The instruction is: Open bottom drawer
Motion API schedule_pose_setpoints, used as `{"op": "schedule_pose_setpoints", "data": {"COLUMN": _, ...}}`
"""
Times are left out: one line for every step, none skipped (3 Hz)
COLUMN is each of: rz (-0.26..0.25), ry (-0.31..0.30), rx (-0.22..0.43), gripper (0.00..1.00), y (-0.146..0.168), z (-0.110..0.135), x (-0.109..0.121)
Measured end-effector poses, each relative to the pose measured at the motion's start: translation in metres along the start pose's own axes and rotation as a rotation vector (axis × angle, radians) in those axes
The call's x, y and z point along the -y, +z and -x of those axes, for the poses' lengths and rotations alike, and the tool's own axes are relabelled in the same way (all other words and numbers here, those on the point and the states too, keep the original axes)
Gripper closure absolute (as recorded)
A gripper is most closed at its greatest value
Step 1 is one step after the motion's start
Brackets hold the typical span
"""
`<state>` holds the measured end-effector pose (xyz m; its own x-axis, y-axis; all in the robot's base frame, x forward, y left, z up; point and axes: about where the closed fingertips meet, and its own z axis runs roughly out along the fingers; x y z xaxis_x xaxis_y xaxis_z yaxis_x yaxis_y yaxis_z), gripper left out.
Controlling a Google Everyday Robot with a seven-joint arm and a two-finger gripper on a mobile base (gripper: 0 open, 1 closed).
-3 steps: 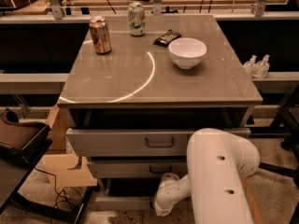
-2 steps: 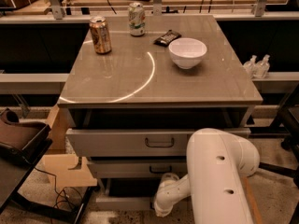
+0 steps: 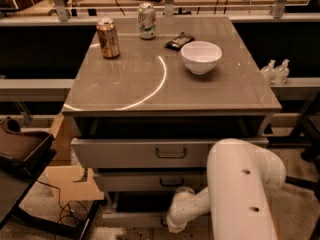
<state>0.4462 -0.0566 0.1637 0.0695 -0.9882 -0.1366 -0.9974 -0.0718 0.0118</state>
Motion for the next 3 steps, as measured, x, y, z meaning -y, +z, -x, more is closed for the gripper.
{"op": "schedule_pose_setpoints", "data": {"rz": -0.001, "ry": 0.001, "rx": 0.000, "gripper": 1.00, "y": -0.0003, "z": -0.0001, "x": -0.0004}}
{"op": "schedule_pose_setpoints", "data": {"rz": -0.018, "ry": 0.009, "rx": 0.003, "gripper": 1.00, "y": -0.0046, "z": -0.0017, "x": -0.0062}}
{"op": "schedule_pose_setpoints", "data": {"rz": -0.018, "ry": 0.009, "rx": 0.003, "gripper": 1.00, "y": -0.0030, "z": -0.0019, "x": -0.0062}}
